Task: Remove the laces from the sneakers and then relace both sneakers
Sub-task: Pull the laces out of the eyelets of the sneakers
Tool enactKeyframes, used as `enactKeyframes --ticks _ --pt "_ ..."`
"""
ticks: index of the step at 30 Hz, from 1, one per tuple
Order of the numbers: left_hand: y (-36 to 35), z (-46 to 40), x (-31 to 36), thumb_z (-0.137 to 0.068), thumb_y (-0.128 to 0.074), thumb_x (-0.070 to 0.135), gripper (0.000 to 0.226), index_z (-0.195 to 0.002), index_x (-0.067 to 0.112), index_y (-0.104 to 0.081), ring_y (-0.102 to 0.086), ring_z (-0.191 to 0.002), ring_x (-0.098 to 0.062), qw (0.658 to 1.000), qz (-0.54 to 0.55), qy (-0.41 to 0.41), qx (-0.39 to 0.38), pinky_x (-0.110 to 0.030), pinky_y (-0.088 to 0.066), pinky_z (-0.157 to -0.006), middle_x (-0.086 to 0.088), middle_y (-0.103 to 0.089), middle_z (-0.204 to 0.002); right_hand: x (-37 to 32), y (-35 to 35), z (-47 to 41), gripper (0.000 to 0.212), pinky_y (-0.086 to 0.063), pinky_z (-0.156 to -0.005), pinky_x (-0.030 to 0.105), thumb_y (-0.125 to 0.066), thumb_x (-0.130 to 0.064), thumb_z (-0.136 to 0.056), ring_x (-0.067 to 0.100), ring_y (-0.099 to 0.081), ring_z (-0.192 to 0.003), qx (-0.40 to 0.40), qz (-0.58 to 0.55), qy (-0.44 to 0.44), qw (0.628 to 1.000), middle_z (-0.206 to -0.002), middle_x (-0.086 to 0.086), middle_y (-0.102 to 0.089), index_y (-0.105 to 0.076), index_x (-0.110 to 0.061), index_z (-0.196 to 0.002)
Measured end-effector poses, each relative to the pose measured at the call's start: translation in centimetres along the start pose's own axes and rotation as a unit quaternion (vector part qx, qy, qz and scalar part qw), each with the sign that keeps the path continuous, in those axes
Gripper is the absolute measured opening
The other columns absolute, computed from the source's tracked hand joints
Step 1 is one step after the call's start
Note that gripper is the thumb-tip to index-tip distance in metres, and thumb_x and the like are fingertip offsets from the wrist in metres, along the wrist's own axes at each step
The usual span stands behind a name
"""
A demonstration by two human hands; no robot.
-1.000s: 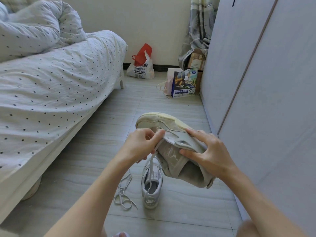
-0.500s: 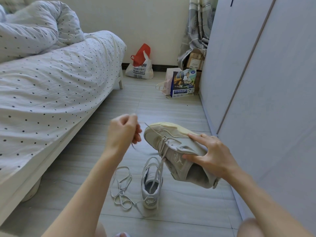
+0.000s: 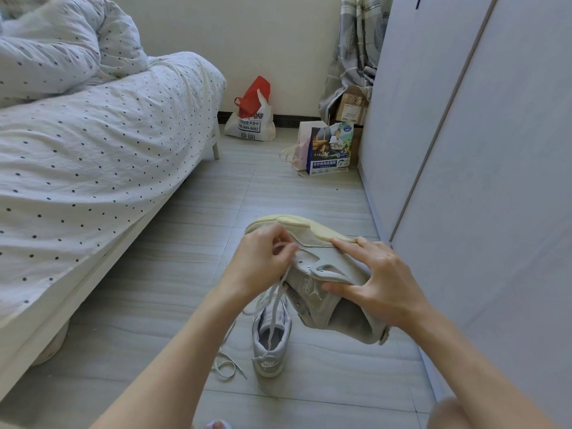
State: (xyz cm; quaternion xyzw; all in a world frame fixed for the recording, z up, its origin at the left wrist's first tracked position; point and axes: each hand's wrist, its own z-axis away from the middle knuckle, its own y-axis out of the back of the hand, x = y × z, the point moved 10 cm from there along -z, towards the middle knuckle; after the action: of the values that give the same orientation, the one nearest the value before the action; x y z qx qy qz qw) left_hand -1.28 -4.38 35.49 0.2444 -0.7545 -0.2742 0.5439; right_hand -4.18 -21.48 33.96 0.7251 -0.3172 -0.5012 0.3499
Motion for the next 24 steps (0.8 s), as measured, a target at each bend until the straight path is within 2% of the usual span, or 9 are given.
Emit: enactKeyframes --ticks 2,4,7,9,11,13,15,20,24 --pt "1.4 -0.2 -0.2 -0.094 -0.054 0.018 0.010 -0.084 0.016 -0.053 -0.059 -0.066 0.003 0.986 0.158 0.035 0.044 -0.010 -0.047 -0.063 0.005 -0.062 -0.075 0.2 0.3 0.0 0.093 -0.038 -0.095 0.035 -0.042 -0.083 -0.056 0.014 -0.045 -0.109 0.007 -0.015 -0.005 1.000 -0.116 -0.008 -0.057 -0.046 -0.035 -0.135" --pt "2.5 -0.1 -0.5 -0.098 -0.043 0.015 0.009 -0.091 0.012 -0.046 -0.069 -0.075 -0.015 0.926 0.364 0.070 0.069 -0.025 -0.056 -0.073 -0.001 -0.068 -0.074 0.5 0.5 -0.1 0.094 -0.038 -0.095 0.035 -0.043 -0.083 -0.055 0.015 -0.046 -0.110 0.013 -0.024 -0.013 1.000 -0.116 -0.007 -0.058 -0.047 -0.033 -0.135" --pt "4.4 0.2 -0.7 -0.099 -0.039 0.015 0.008 -0.092 0.012 -0.042 -0.058 -0.051 -0.014 0.882 0.455 0.062 0.104 -0.028 -0.056 -0.056 0.003 -0.058 -0.059 1.5 0.8 -0.1 0.095 -0.037 -0.094 0.032 -0.045 -0.081 -0.052 0.014 -0.046 -0.111 0.020 -0.042 -0.041 0.998 -0.116 -0.007 -0.058 -0.048 -0.033 -0.134" --pt "5.4 0.4 -1.6 -0.098 -0.044 0.017 0.007 -0.092 0.014 -0.043 -0.046 -0.048 -0.009 0.918 0.363 0.077 0.139 -0.023 -0.045 -0.047 0.002 -0.052 -0.061 2.1 1.1 -0.1 0.096 -0.038 -0.095 0.034 -0.046 -0.081 -0.052 0.014 -0.046 -0.111 0.025 -0.042 -0.056 0.997 -0.117 -0.006 -0.058 -0.049 -0.032 -0.134" --pt "5.1 0.2 -1.8 -0.095 -0.050 0.023 0.009 -0.095 0.014 -0.051 -0.053 -0.061 -0.012 0.971 0.193 0.080 0.119 -0.028 -0.047 -0.059 -0.001 -0.058 -0.072 2.4 1.3 0.0 0.096 -0.039 -0.094 0.035 -0.045 -0.081 -0.052 0.014 -0.046 -0.110 0.029 -0.033 -0.060 0.997 -0.117 -0.007 -0.058 -0.049 -0.032 -0.134" --pt "2.7 0.3 -1.5 -0.091 -0.056 0.035 0.019 -0.097 0.017 -0.059 -0.059 -0.083 -0.013 0.998 0.017 0.057 0.021 -0.031 -0.048 -0.076 0.001 -0.064 -0.086 2.4 1.5 0.1 0.096 -0.039 -0.094 0.036 -0.045 -0.081 -0.052 0.013 -0.046 -0.110 0.034 -0.033 -0.061 0.997 -0.115 -0.008 -0.058 -0.049 -0.032 -0.134" --pt "-0.2 0.9 -1.1 -0.087 -0.055 0.050 0.030 -0.101 0.024 -0.061 -0.058 -0.091 -0.010 0.991 -0.105 0.039 -0.072 -0.029 -0.049 -0.078 0.009 -0.062 -0.092 2.1 1.4 0.2 0.096 -0.039 -0.095 0.037 -0.045 -0.082 -0.052 0.013 -0.046 -0.111 0.034 -0.035 -0.056 0.997 -0.116 -0.009 -0.058 -0.049 -0.033 -0.134" --pt "-1.3 0.7 0.1 -0.088 -0.058 0.041 0.023 -0.089 0.020 -0.067 -0.054 -0.073 -0.006 0.994 -0.082 -0.005 -0.075 -0.028 -0.048 -0.070 0.008 -0.066 -0.083 1.1 0.7 0.3 0.094 -0.039 -0.094 0.034 -0.044 -0.083 -0.054 0.012 -0.045 -0.109 0.010 -0.020 -0.027 0.999 -0.116 -0.009 -0.058 -0.047 -0.036 -0.135" --pt "0.0 0.2 0.5 -0.094 -0.053 0.028 0.022 -0.091 0.014 -0.070 -0.059 -0.080 -0.009 0.999 -0.029 -0.023 -0.013 -0.016 -0.045 -0.070 0.003 -0.067 -0.085 1.3 0.7 0.2 0.094 -0.038 -0.094 0.033 -0.044 -0.082 -0.054 0.013 -0.045 -0.108 0.007 -0.025 -0.030 0.999 -0.117 -0.007 -0.058 -0.046 -0.036 -0.135"
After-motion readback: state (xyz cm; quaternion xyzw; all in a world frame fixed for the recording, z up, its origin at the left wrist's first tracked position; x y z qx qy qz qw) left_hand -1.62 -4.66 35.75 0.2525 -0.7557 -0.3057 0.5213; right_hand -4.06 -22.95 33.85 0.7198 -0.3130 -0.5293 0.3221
